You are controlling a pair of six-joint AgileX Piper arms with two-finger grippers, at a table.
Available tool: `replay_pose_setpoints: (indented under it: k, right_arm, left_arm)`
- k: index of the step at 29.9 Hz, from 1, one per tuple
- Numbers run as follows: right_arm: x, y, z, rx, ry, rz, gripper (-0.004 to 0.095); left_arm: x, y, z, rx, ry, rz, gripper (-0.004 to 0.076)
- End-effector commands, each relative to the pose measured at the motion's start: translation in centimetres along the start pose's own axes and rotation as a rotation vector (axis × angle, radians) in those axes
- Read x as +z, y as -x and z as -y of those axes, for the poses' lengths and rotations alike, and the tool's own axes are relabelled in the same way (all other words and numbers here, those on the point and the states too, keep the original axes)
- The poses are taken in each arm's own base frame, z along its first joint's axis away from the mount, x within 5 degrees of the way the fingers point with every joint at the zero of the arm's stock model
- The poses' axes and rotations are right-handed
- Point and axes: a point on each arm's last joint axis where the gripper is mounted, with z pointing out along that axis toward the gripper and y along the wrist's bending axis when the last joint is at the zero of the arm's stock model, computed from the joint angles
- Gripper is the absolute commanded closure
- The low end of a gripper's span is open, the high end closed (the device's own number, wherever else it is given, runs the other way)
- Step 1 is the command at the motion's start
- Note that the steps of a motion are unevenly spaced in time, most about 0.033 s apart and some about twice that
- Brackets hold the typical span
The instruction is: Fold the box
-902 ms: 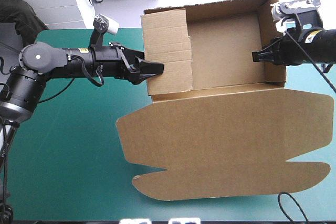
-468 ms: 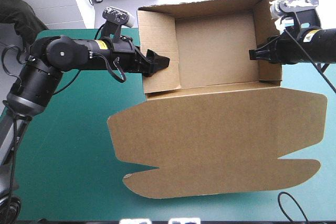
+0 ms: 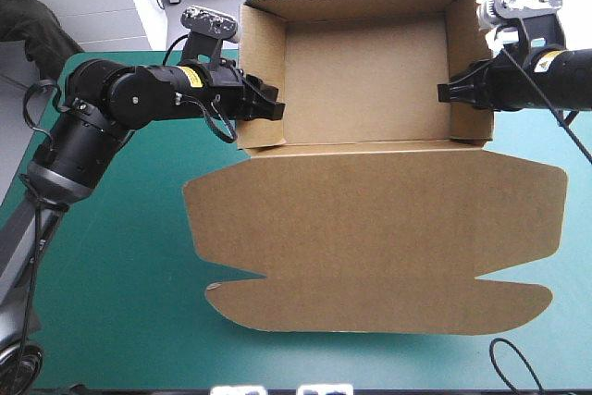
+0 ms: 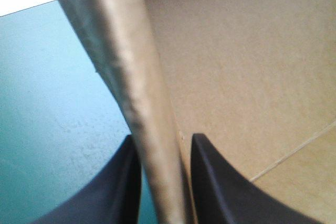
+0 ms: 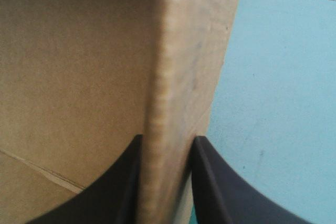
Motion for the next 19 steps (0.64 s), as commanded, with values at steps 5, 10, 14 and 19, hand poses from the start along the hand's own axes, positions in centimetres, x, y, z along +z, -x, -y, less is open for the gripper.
replay_pose_setpoints:
  k: [5, 10, 14, 19]
  right_arm:
    - [0.3, 1.0, -1.2, -0.019, 0.074, 0.064, 0.0925]
    - [3.0, 0.8, -2.0, -0.048, 0.023, -0.018, 0.0925]
    - [6.0, 0.6, -2.8, -0.052, 0.011, -0.096, 0.0925]
    - [9.7, 0.0, -4.0, -0.052, 0.018, -0.185, 0.0925]
  left_arm:
    - [-2.4, 1.1, 1.4, 0.098, -0.033, 0.103, 0.0731]
    - [-1.0, 0.7, 0.6, 0.117, 0.028, 0.035, 0.0731]
    - [1.1, 0.0, 0.0, 0.113, 0.039, -0.058, 0.0731]
    - [4.5, -1.8, -1.3, 0.107, 0.094, -0.258, 0.0731]
